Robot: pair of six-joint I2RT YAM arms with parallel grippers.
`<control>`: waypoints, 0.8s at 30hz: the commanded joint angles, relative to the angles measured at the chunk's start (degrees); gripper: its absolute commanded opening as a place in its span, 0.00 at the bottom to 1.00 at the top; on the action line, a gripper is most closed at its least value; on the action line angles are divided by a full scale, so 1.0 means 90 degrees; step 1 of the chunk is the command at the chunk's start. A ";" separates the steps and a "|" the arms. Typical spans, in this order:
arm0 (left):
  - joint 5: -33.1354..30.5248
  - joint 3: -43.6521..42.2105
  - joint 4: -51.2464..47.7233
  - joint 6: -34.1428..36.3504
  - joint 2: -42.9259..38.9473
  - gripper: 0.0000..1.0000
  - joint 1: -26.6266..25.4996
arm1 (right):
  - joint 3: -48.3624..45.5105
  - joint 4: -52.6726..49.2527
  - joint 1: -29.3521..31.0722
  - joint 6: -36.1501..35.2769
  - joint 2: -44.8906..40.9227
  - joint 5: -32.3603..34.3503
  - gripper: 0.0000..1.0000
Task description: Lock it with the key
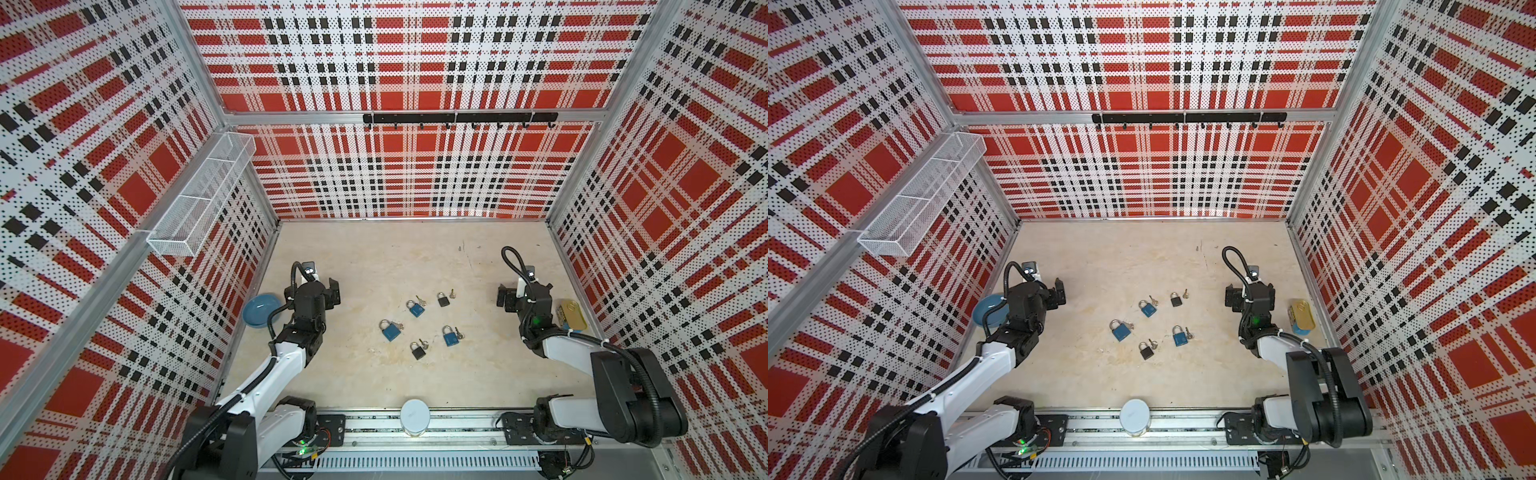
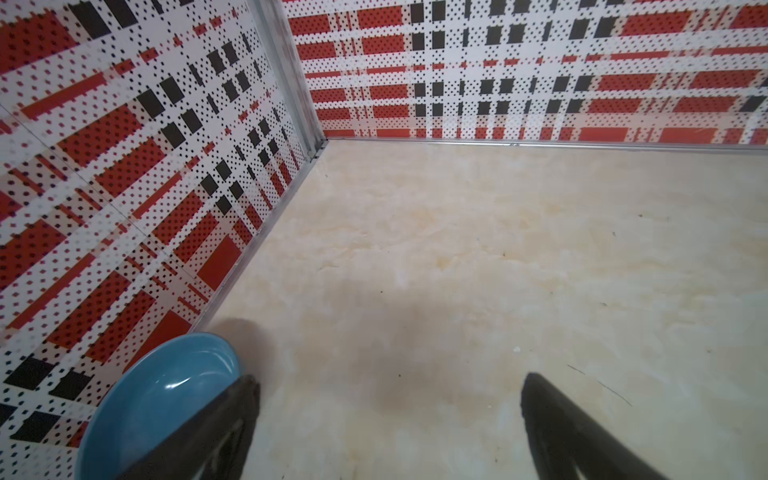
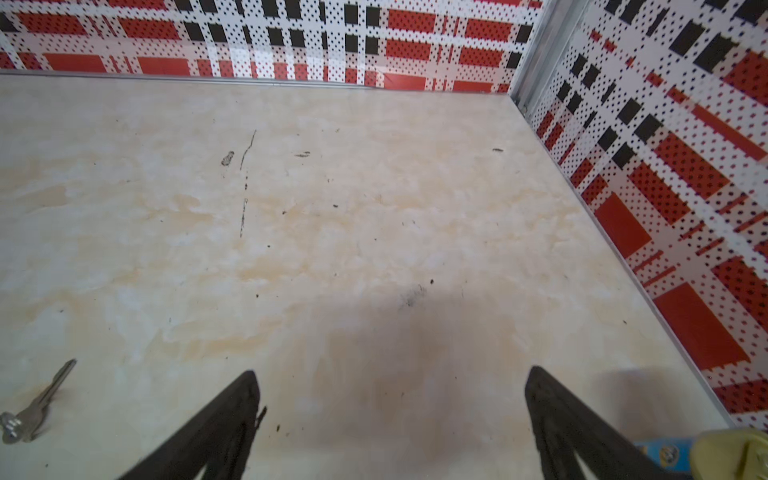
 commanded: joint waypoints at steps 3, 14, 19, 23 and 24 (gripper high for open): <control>0.0372 -0.0300 0.1940 0.0311 0.1032 1.00 0.0120 | -0.0052 0.1438 -0.0028 -0.0361 0.0289 -0.0160 1.00; 0.1536 -0.0419 0.3951 0.0730 0.2540 1.00 0.0507 | -0.0200 0.2825 -0.0267 -0.0414 0.1394 -0.0711 1.00; 0.2050 -0.0478 0.4630 0.0718 0.3005 1.00 0.0659 | -0.0026 0.2451 -0.0395 -0.0343 0.1368 -0.0988 1.00; 0.2566 -0.0316 0.4312 0.0559 0.3006 0.99 0.0902 | 0.0103 0.2147 -0.0536 -0.0236 0.1354 -0.1296 1.00; 0.2566 -0.0316 0.4315 0.0558 0.3007 0.99 0.0898 | 0.0104 0.2162 -0.0532 -0.0244 0.1372 -0.1303 1.00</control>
